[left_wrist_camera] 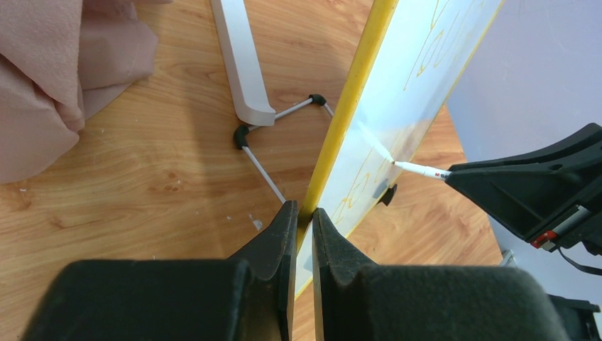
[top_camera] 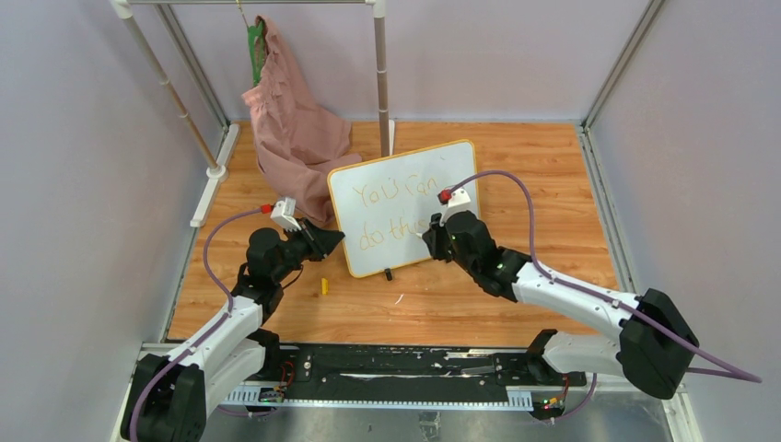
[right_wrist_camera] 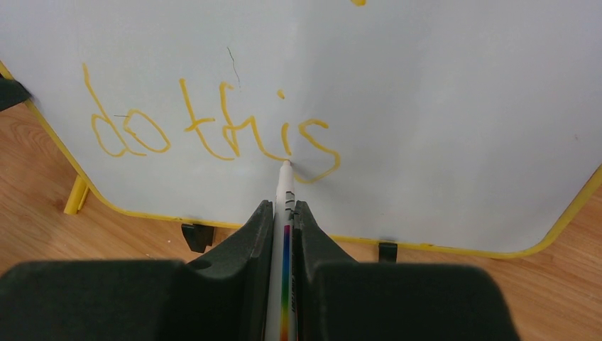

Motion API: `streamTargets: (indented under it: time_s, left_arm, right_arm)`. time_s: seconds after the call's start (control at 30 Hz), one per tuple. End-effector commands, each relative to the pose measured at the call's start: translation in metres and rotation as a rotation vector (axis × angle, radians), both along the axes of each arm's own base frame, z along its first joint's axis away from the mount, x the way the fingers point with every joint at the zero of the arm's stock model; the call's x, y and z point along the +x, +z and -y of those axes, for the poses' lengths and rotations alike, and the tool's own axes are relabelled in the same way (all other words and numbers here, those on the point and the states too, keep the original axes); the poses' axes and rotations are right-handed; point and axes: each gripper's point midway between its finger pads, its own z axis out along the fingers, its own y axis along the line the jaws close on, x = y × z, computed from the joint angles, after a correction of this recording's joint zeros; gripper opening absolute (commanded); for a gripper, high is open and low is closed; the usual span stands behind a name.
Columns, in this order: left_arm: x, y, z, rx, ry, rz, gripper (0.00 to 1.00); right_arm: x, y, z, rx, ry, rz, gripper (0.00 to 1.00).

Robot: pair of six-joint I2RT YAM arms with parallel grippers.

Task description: Write a sentence on the whiteboard

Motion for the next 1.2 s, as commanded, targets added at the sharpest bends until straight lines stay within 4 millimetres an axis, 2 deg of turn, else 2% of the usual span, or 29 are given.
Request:
streamTargets:
  time_s: [0.0, 0.17, 0.43, 0.57, 0.73, 1.03, 1.17]
  left_arm:
    - [0.002, 0.013, 0.003, -0.021, -0.004, 0.050, 0.00]
    - [0.002, 0.013, 0.002, -0.021, -0.003, 0.050, 0.00]
    - [0.002, 0.013, 0.002, -0.022, -0.003, 0.050, 0.00]
    - [0.002, 0.014, 0.003, -0.024, -0.004, 0.050, 0.00]
    - [0.002, 0.013, 0.003, -0.025, -0.006, 0.047, 0.00]
    - [0.002, 0.013, 0.003, -0.028, -0.004, 0.043, 0.00]
    - [0.002, 0.009, 0.003, -0.024, -0.004, 0.029, 0.00]
  right_arm:
    - [-0.003, 0.024, -0.003, 0.044, 0.021, 0.046, 0.00]
    - [-0.015, 0.036, 0.009, 0.072, 0.027, 0.064, 0.00]
    - [-0.033, 0.051, 0.040, 0.092, -0.003, 0.122, 0.00]
    - [-0.035, 0.044, 0.064, 0.070, -0.068, 0.163, 0.00]
    - [-0.036, 0.021, 0.082, 0.047, -0.123, 0.147, 0.00]
    - [-0.033, 0.009, 0.091, 0.151, -0.172, 0.257, 0.00]
    - [-0.031, 0.021, 0.089, 0.214, -0.168, 0.326, 0.00]
